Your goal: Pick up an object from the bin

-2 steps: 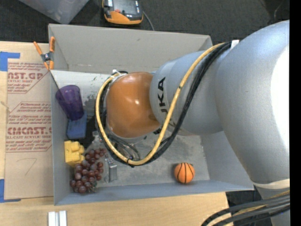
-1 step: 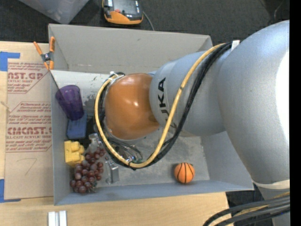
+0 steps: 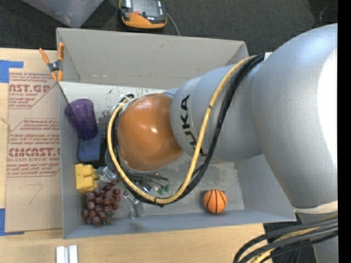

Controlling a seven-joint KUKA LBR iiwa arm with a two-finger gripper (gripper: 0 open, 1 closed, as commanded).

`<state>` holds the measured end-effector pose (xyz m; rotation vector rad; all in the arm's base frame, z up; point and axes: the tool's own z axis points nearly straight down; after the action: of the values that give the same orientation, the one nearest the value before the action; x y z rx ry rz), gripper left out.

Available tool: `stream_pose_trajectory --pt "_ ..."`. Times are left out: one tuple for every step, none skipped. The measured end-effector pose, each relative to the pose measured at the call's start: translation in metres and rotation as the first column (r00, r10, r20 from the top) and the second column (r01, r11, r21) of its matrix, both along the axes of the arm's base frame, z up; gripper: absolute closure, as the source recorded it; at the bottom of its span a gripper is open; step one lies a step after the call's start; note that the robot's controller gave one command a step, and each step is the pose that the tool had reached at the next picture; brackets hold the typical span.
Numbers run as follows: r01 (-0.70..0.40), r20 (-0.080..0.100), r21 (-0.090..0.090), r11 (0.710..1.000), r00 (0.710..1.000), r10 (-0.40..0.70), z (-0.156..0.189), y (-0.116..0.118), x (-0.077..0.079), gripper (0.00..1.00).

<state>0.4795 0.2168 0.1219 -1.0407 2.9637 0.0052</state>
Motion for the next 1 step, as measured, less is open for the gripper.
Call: stream_pose_trajectory --pt "-0.207 0.006 -0.007 0.978 0.978 0.207 -0.0500 0.0052 0.0053 0.00"
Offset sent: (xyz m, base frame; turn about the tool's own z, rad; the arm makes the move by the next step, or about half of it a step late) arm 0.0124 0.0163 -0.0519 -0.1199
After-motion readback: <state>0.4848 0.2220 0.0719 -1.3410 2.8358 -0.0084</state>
